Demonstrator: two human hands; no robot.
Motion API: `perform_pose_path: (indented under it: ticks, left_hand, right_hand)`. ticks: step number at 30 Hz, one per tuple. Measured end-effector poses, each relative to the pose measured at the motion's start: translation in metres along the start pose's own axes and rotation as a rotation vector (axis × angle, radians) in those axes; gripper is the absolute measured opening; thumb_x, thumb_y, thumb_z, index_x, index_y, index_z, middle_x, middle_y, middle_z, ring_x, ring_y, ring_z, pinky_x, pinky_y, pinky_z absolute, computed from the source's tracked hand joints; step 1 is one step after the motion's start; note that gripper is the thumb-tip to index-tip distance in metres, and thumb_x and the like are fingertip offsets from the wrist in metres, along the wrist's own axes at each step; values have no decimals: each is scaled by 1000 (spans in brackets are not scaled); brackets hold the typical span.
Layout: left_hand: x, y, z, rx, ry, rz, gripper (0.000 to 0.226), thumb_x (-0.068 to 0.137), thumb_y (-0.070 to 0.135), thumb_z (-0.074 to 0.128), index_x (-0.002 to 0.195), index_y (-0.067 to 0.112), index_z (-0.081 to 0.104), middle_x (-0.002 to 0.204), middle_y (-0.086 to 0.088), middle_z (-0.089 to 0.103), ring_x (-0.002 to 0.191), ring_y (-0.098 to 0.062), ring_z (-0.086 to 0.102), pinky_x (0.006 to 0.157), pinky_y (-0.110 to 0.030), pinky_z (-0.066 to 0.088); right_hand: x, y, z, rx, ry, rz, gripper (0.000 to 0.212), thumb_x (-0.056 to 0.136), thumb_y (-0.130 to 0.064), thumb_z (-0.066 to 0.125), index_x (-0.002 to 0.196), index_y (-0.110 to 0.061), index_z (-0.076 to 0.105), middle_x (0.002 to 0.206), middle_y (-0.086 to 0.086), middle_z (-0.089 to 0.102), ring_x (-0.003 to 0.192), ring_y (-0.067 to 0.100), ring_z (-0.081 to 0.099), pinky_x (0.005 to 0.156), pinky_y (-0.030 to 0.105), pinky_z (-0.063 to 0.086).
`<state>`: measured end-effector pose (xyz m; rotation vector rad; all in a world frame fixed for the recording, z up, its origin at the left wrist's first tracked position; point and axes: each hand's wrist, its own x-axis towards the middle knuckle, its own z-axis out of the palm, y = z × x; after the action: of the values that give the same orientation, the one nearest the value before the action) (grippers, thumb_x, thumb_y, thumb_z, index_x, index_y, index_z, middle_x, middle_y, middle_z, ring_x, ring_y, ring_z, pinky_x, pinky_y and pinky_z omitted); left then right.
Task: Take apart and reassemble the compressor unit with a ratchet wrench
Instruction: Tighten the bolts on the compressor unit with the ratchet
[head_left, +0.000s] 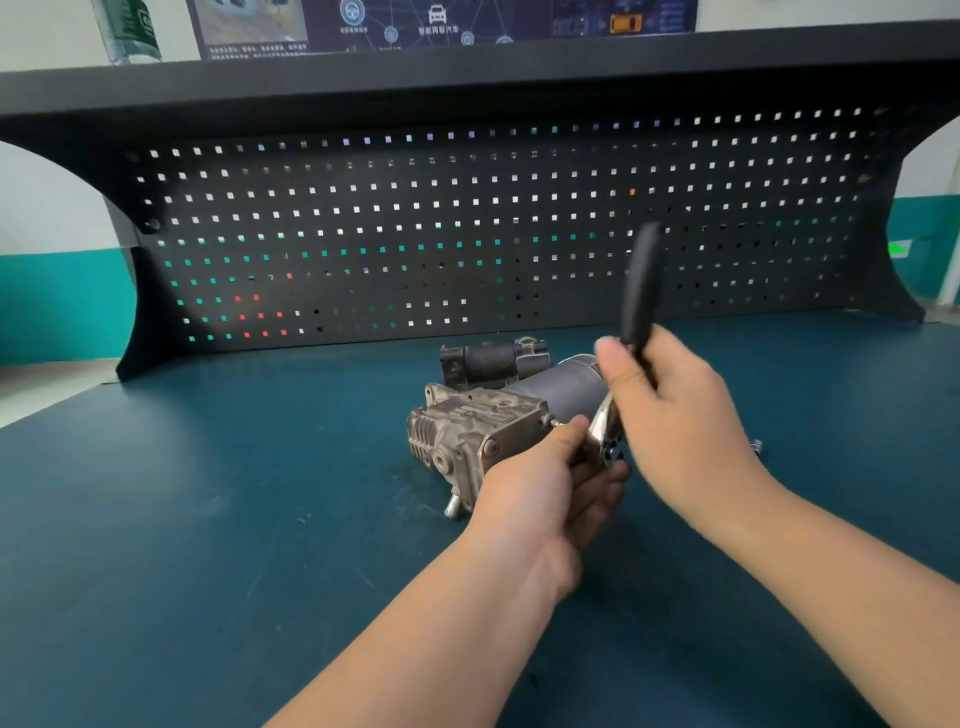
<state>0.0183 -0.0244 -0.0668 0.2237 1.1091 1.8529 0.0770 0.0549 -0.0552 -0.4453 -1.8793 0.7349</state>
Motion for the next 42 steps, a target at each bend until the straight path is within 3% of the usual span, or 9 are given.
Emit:
perform_pose_path:
  ticks: [4,7,13,16,19,24,27,36,42]
  left_hand:
    - [2,-2,-1,-7,10,9,16,87,19,64,90,3,66,62,-7,69,43,-11,63,42,-16,50]
    - [2,-2,-1,-6,15,-4,15,87,18,65,85,4,65,61,-7,69,43,-12,63,43,-17,51]
    - [0,0,1,-17,-8,-25,17,86,22,66,82,5,66,58,-5,68,43,-10,63,41,-16,49]
    - [0,1,0,-3,-15,-26,17,87,22,64,78,7,67,56,-3,68,42,-10,63,39,-17,48]
    - [0,1,0,1,9,-13,16,87,20,65,83,5,66,60,-5,68,41,-11,62,41,-16,50]
    - [3,-2,0,-6,14,9,16,87,19,65,86,2,65,62,-7,68,42,-11,62,42,-16,51]
    - [3,-1,-1,-1,14,1,17,86,19,65,83,2,64,56,-7,68,41,-11,62,42,-17,52]
    - [-1,1,1,7,-23,-19,18,87,19,63,74,7,67,56,-4,68,43,-10,63,40,-16,49]
    - [1,2,1,-14,12,-21,13,87,16,64,81,4,65,58,-7,66,40,-11,61,40,-16,49]
  right_hand:
    - [13,15,-5,534,-17,831,34,99,-31,43,69,-16,42,48,-2,37,30,7,27,33,20,23]
    - [13,22,-5,700,-92,1060,33,99,-27,42,69,-15,42,48,-2,36,26,5,22,29,14,20]
    - [1,-1,-7,-27,-55,-110,24,92,-40,49,72,-28,45,54,-7,50,53,7,44,55,23,38]
    - [-9,-5,-4,-152,-150,-302,20,89,-46,44,77,-30,45,57,-11,50,59,10,47,57,29,42]
    - [-1,-1,0,-33,-13,-41,28,95,-39,47,71,-27,47,52,-9,50,51,4,47,50,16,35]
    - [10,16,-2,658,-24,987,36,100,-29,41,66,-15,42,46,-3,34,27,7,25,34,15,22]
    - [6,21,-1,847,-79,1181,37,100,-26,36,65,-14,39,43,-4,30,25,6,23,33,10,21]
    - [-6,-1,-6,-100,-189,-317,20,89,-45,47,73,-33,42,63,-16,52,60,3,47,58,27,40]
    - [3,0,1,127,21,210,30,96,-38,48,69,-26,47,46,-11,45,45,4,40,49,20,34]
